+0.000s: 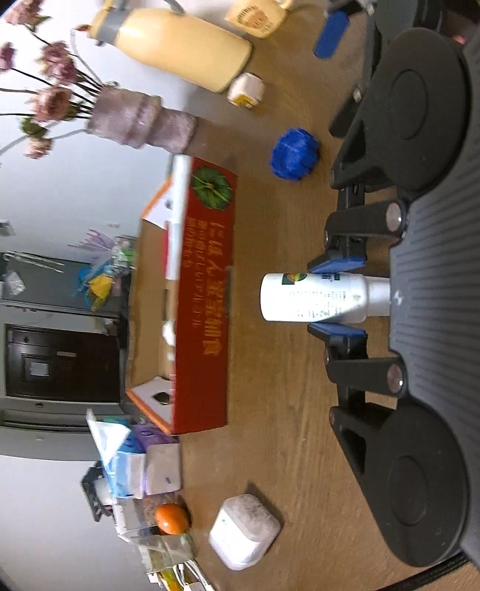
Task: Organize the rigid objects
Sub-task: 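Lower the right tool onto the blue bottle cap and close while the left tool holds the bottle, then carry the white bottle and blue cap over the cardboard box with both tools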
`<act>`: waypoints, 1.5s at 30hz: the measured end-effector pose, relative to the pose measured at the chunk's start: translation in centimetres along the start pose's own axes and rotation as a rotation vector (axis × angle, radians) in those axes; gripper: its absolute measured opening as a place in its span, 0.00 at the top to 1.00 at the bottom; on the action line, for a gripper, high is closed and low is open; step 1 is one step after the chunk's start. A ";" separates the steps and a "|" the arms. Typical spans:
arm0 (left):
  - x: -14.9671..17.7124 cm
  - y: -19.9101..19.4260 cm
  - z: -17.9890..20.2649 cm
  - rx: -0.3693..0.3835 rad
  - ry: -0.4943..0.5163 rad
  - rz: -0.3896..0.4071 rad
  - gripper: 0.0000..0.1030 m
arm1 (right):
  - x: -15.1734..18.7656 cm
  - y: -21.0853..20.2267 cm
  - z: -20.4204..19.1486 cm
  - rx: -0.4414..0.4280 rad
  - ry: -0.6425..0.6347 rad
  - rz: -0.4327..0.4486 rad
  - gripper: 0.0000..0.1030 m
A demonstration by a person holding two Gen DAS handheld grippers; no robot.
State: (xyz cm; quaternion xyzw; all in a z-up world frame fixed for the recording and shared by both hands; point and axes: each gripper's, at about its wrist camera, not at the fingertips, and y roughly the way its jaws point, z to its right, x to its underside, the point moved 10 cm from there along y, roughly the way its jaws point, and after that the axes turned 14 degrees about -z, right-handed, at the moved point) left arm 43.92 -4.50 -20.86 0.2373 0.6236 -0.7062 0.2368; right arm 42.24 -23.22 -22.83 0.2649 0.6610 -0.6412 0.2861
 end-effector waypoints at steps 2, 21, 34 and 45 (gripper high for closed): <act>-0.5 -1.1 0.1 0.018 0.003 0.037 0.72 | -0.1 0.1 -0.1 -0.002 0.004 0.002 0.00; -2.9 -3.0 -2.6 0.011 -0.046 0.107 0.72 | -3.0 5.3 -1.4 0.025 0.016 -0.085 0.10; -3.6 -2.5 -3.6 -0.002 -0.065 0.100 0.72 | -3.6 7.2 -2.1 0.022 0.008 -0.129 0.49; -4.0 -2.5 -3.7 -0.011 -0.065 0.108 0.72 | -4.4 5.1 -2.5 0.011 -0.003 -0.048 0.49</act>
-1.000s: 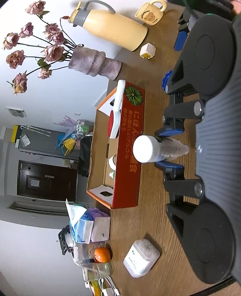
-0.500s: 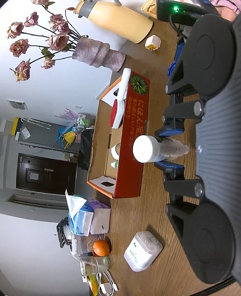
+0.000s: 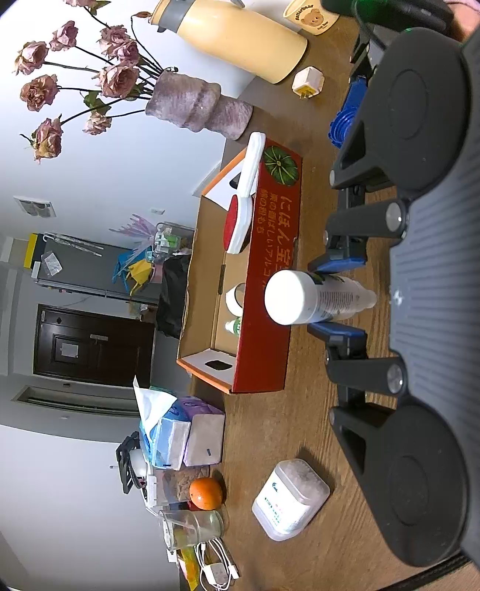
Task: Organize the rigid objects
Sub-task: 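Carry the white bottle and blue cap over the cardboard box with both tools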
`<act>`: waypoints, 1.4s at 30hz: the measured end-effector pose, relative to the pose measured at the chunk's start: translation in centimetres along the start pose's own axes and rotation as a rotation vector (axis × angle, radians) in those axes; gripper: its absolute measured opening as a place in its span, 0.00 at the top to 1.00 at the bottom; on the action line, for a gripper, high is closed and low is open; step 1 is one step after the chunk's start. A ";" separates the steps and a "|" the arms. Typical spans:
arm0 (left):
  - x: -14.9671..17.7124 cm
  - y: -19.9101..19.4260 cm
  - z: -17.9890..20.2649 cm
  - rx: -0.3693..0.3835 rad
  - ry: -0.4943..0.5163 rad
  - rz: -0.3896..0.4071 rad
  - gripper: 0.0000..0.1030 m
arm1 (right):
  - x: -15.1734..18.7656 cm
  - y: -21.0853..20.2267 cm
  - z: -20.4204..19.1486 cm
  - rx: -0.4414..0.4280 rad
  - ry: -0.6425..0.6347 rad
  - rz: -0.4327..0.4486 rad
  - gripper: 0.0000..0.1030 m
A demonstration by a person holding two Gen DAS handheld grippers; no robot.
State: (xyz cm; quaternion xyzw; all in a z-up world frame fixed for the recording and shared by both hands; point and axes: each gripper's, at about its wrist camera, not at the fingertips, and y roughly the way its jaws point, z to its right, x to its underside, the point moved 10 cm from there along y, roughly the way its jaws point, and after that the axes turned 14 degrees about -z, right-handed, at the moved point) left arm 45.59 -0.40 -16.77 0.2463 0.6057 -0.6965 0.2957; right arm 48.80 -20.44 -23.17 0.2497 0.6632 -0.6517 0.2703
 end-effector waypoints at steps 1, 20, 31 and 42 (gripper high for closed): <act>-0.1 0.0 0.0 -0.001 0.000 0.001 0.72 | -0.1 -0.3 -0.1 -0.006 0.001 0.009 0.49; -2.7 0.0 0.6 0.000 -0.005 0.032 0.72 | -3.5 -4.6 -3.0 -0.089 -0.017 0.147 0.49; -4.9 0.6 0.8 0.012 -0.028 0.060 0.72 | -6.1 -5.0 -4.0 -0.108 -0.007 0.202 0.49; -7.2 2.3 0.7 0.027 -0.052 0.071 0.72 | -8.2 -3.7 -4.6 -0.121 -0.004 0.227 0.49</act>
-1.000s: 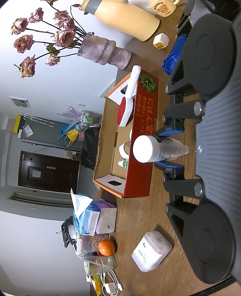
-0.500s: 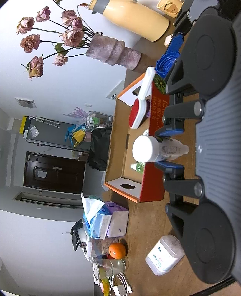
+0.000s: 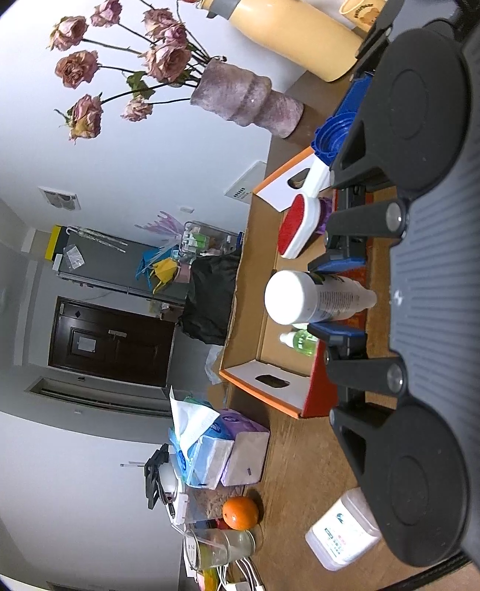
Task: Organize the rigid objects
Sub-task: 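Carry the white bottle and blue cap over the cardboard box with both tools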
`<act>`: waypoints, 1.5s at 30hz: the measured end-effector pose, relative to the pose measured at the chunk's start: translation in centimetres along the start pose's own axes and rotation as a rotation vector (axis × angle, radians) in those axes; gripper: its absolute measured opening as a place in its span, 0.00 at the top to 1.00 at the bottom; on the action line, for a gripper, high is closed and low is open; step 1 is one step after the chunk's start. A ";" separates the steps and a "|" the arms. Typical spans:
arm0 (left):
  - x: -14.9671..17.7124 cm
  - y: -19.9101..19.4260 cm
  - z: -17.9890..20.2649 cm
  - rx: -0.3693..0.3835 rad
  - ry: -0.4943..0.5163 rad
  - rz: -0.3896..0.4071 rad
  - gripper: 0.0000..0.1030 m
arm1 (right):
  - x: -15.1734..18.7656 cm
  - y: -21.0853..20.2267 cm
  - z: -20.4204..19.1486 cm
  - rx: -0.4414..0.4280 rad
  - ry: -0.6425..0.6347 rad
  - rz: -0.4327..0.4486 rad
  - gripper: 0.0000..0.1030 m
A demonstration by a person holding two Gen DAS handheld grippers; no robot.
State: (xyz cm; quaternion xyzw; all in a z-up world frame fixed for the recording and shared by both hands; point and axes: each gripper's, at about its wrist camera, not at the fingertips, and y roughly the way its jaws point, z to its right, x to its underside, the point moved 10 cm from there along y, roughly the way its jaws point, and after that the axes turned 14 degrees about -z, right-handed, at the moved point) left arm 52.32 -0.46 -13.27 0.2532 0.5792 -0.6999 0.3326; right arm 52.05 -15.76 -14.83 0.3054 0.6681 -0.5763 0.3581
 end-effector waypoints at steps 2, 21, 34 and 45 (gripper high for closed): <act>-0.5 0.4 0.0 0.004 -0.006 0.003 0.72 | -0.2 0.4 0.0 -0.005 0.004 0.001 0.49; -4.5 4.1 -0.1 0.003 -0.036 0.033 0.72 | -3.0 4.8 -0.3 -0.029 0.005 0.010 0.49; -6.6 8.0 -0.6 -0.053 -0.075 0.028 0.72 | -5.4 8.3 0.6 -0.044 0.017 0.006 0.49; -8.0 10.8 -1.0 -0.110 -0.087 0.030 0.72 | -6.3 10.6 0.9 -0.047 0.005 -0.021 0.49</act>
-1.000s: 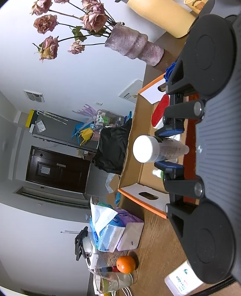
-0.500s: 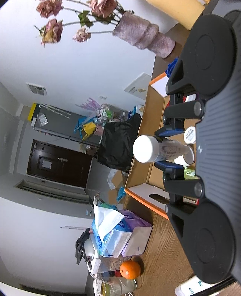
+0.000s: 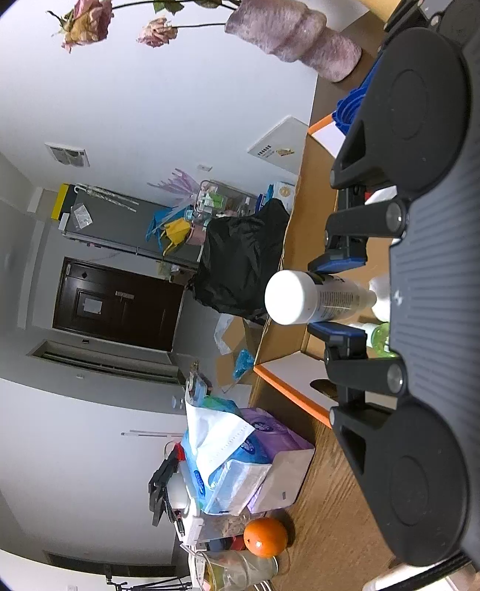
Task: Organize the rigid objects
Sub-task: 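Carry the white bottle and blue cap over the cardboard box with both tools, then open both tools to drop the bottle and blue cap into the box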
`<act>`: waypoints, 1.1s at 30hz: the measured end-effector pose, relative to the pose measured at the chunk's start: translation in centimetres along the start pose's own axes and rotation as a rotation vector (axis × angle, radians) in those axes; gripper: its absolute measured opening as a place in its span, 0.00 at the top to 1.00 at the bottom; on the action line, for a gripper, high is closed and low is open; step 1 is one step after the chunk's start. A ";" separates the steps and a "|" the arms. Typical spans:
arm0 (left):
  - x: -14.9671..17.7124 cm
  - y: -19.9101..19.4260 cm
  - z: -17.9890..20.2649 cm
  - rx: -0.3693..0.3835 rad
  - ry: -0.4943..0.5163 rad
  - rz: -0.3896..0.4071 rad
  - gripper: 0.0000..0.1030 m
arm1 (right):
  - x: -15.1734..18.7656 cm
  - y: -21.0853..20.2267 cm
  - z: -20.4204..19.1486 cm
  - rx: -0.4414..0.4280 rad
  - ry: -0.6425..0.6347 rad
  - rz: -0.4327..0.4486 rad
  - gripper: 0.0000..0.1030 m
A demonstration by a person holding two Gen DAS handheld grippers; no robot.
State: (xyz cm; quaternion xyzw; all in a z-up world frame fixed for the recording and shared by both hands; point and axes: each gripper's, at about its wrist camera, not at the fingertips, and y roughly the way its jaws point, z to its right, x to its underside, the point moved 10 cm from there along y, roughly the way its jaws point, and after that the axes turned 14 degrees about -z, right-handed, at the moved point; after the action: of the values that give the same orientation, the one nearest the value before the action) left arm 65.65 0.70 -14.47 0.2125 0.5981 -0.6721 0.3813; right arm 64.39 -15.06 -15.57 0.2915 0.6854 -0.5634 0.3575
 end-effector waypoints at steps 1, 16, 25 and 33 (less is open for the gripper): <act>-0.1 0.3 0.0 -0.006 -0.001 0.000 0.72 | 0.0 0.2 0.0 0.000 -0.002 -0.002 0.49; -0.5 3.3 0.5 -0.077 0.011 0.006 0.72 | -0.3 3.0 0.2 0.037 -0.024 -0.053 0.49; -0.5 4.4 0.0 -0.101 0.002 -0.009 0.69 | -0.1 3.6 0.1 0.048 -0.044 -0.073 0.48; -1.2 3.3 -2.7 -0.169 -0.079 0.044 0.00 | 0.3 3.1 0.0 0.071 -0.070 -0.068 0.02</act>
State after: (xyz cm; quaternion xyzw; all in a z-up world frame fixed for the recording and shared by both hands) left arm 68.48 3.65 -16.25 0.1660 0.6321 -0.6186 0.4361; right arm 66.71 -14.40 -17.53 0.2608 0.6616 -0.6089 0.3514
